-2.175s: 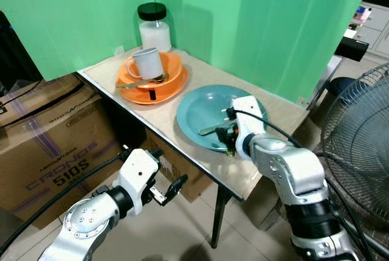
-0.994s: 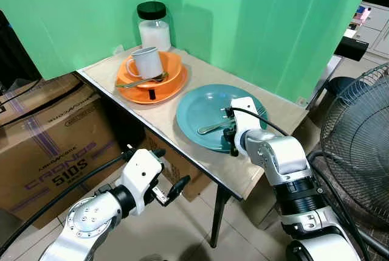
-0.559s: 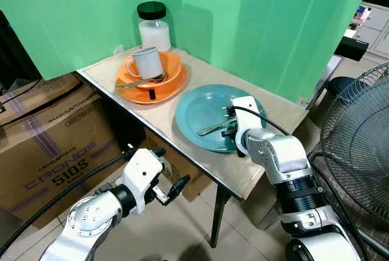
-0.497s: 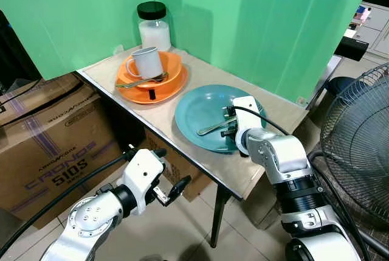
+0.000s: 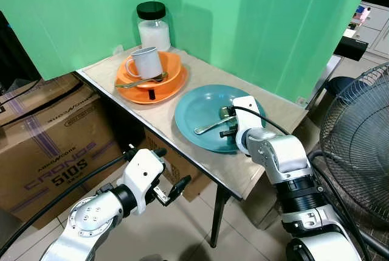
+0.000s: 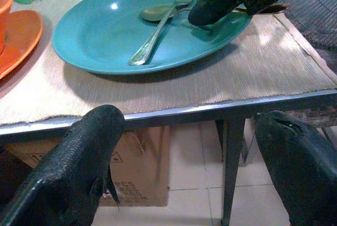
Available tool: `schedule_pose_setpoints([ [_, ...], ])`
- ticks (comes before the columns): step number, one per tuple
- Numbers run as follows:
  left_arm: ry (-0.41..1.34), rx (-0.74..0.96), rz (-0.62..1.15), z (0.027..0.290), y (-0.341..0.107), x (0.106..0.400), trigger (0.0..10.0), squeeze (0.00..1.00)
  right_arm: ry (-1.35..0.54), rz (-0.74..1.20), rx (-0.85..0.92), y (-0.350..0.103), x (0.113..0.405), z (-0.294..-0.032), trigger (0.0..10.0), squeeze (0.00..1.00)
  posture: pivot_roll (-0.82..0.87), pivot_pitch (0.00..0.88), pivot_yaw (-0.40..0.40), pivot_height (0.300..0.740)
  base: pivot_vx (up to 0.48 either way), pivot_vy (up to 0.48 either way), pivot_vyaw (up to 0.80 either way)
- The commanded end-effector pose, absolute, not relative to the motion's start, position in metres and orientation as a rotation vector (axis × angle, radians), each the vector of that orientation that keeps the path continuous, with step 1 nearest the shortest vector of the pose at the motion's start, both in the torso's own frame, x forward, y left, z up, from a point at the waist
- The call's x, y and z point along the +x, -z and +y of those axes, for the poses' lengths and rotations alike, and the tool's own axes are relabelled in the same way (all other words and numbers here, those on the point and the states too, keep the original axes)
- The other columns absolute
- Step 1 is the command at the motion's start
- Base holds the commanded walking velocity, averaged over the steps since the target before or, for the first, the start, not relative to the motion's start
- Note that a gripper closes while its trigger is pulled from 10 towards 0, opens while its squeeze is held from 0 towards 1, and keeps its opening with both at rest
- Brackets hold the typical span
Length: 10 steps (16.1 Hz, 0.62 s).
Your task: Setting the table
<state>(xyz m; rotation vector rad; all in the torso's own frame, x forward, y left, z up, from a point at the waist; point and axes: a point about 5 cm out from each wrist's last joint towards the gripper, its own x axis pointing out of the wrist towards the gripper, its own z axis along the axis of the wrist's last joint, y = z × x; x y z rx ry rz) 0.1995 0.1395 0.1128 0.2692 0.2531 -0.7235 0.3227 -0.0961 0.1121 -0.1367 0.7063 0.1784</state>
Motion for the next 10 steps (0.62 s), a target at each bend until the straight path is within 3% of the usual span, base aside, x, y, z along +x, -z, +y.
schedule_pose_setpoints([
  [1, 0.731, 0.285, 0.246, 0.139, -0.113, 0.202, 10.0, 0.0, -0.201, 0.702, -0.151, -0.115, 0.324, -0.094, 0.0, 0.0, 0.07, 0.0, 0.007, 0.74, 0.0, 0.0, 0.0],
  [5, 0.74, 0.283, 0.242, 0.137, -0.112, 0.204, 10.0, 0.0, -0.312, 0.725, -0.244, -0.123, 0.319, -0.098, 0.0, 0.0, 0.05, 0.0, 0.013, 0.74, 0.0, 0.0, 0.0],
  [10, 0.755, 0.288, 0.232, 0.135, -0.112, 0.209, 10.0, 0.0, -0.441, 0.726, -0.383, -0.157, 0.308, -0.126, 0.0, 0.0, 0.02, 0.0, 0.026, 0.74, 0.0, 0.0, 0.0],
])
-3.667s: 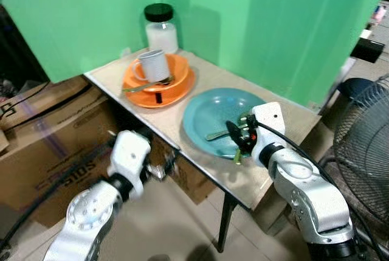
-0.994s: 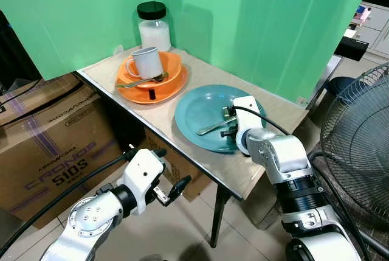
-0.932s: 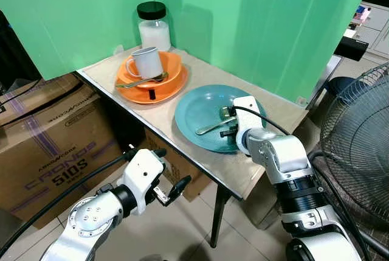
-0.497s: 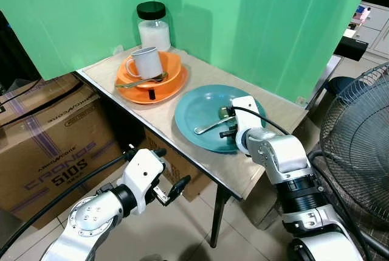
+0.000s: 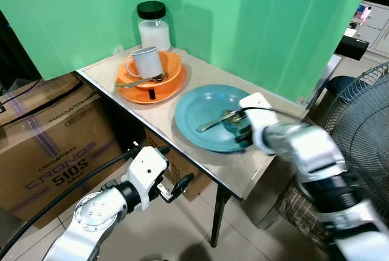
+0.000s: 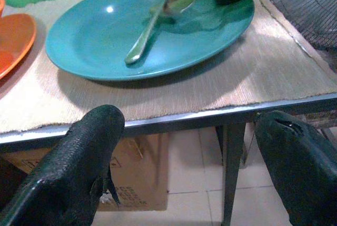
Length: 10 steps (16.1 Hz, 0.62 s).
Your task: Setting the table
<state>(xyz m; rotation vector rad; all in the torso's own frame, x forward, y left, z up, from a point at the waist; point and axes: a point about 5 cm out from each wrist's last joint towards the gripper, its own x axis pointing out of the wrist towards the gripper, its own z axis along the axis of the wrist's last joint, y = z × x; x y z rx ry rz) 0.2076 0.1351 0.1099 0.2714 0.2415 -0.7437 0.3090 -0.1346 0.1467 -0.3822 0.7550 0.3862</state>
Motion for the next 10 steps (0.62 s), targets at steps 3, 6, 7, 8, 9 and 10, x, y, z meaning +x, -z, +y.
schedule_pose_setpoints([
  [3, 0.761, 0.286, 0.228, 0.133, -0.112, 0.211, 10.0, 0.0, -0.486, 0.744, -0.464, -0.166, 0.298, -0.142, 0.0, 0.0, 0.01, 0.0, 0.029, 0.74, 0.0, 0.0, 0.0],
  [6, 0.774, 0.287, 0.227, 0.131, -0.111, 0.213, 10.0, 0.0, -0.497, 0.73, -0.517, -0.187, 0.287, -0.163, 0.0, 0.0, 0.0, 0.0, 0.028, 0.74, 0.0, 0.0, 0.0],
  [7, 0.765, 0.288, 0.205, 0.129, -0.114, 0.218, 10.0, 0.0, -0.508, 0.694, -0.466, -0.204, 0.283, -0.169, 0.0, 0.0, 0.0, 0.0, 0.031, 0.74, 0.0, 0.0, 0.0],
  [8, 0.75, 0.276, 0.178, 0.128, -0.118, 0.222, 10.0, 0.0, -0.52, 0.618, -0.38, -0.221, 0.281, -0.171, 0.0, 0.0, -0.01, 0.0, 0.036, 0.74, 0.0, 0.0, 0.0],
  [9, 0.73, 0.266, 0.147, 0.127, -0.123, 0.226, 10.0, 0.0, -0.544, 0.471, -0.269, -0.234, 0.279, -0.168, 0.5, 0.0, -0.01, 0.0, 0.043, 0.74, 0.0, 0.0, 0.0],
  [10, 0.704, 0.253, 0.112, 0.127, -0.129, 0.23, 10.0, 0.0, -0.556, 0.358, -0.189, -0.236, 0.276, -0.165, 1.4, 0.0, -0.01, 0.0, 0.048, 0.74, 0.0, 0.0, 0.0],
])
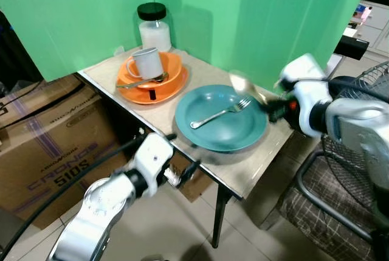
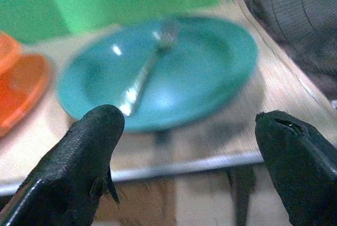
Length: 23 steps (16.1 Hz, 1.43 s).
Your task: Setting the table
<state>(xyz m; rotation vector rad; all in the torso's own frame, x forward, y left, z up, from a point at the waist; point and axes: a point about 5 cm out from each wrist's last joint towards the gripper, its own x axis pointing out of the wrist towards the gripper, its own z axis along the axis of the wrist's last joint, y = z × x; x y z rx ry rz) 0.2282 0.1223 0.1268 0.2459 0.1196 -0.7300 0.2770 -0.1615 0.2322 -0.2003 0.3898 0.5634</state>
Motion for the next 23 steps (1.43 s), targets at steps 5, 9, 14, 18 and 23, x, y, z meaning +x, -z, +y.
schedule_pose_setpoints([
  [5, 0.412, 0.269, -0.01, 0.134, -0.143, 0.242, 10.0, 0.0, -0.279, 0.068, -0.086, -0.196, 0.248, -0.146, 10.0, 0.0, 0.0, 0.0, 0.07, 0.74, 0.0, 0.0, 0.0],
  [9, 0.315, 0.284, -0.02, 0.135, -0.14, 0.246, 10.0, 0.0, -0.177, -0.042, -0.109, -0.186, 0.24, -0.15, 10.0, 0.0, 0.0, 0.0, 0.054, 0.74, 0.0, 0.0, -0.69],
  [14, 0.267, 0.24, -0.062, 0.137, -0.15, 0.238, 10.0, 0.0, -0.036, -0.046, -0.147, -0.164, 0.247, -0.16, 10.0, 0.0, 0.03, 0.033, 0.008, 0.74, 0.0, 0.0, -0.76],
  [18, 0.1, 0.181, -0.096, 0.146, -0.156, 0.244, 10.0, 0.0, -0.144, -0.06, -0.069, -0.17, 0.251, -0.15, 10.0, 0.0, -0.01, 0.057, -0.019, 0.74, 0.0, 0.0, -0.76],
  [23, 0.116, 0.168, -0.084, 0.141, -0.152, 0.242, 10.0, 0.0, -0.16, -0.05, -0.081, -0.17, 0.253, -0.151, 10.0, 0.0, -0.04, 0.07, -0.018, 0.74, 0.0, 0.0, -0.77],
])
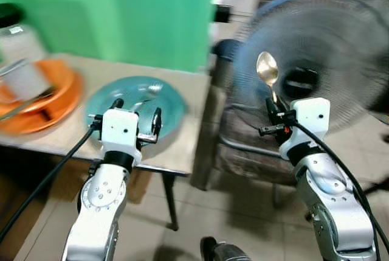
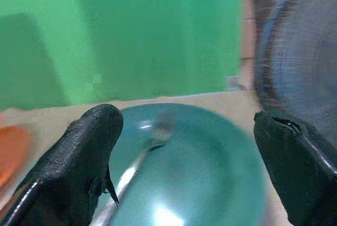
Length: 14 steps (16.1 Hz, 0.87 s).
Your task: Setting the table
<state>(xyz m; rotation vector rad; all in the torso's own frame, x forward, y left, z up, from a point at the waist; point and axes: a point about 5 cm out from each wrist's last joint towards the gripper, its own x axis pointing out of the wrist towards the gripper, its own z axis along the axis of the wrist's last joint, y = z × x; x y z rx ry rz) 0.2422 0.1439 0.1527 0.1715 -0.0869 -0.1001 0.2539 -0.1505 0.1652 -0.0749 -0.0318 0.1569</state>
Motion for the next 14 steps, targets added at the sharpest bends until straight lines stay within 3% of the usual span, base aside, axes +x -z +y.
schedule_pose_setpoints([
  [1, 0.117, 0.169, -0.091, 0.139, -0.153, 0.243, 10.0, 0.0, -0.159, -0.047, -0.081, -0.17, 0.252, -0.152, 10.0, 0.0, -0.04, 0.07, -0.018, 0.74, 0.0, 0.0, -0.77],
  [12, 0.078, 0.093, -0.05, 0.138, -0.152, 0.25, 10.0, 0.0, -0.05, 0.015, -0.034, -0.166, 0.255, -0.163, 10.0, 0.0, -0.04, 0.056, -0.02, 0.74, 0.0, 0.0, -0.76],
  [14, 0.15, 0.145, -0.059, 0.13, -0.151, 0.247, 10.0, 0.0, -0.026, 0.032, -0.02, -0.163, 0.249, -0.167, 10.0, 0.0, -0.04, 0.059, -0.016, 0.74, 0.0, 0.0, -0.76],
])
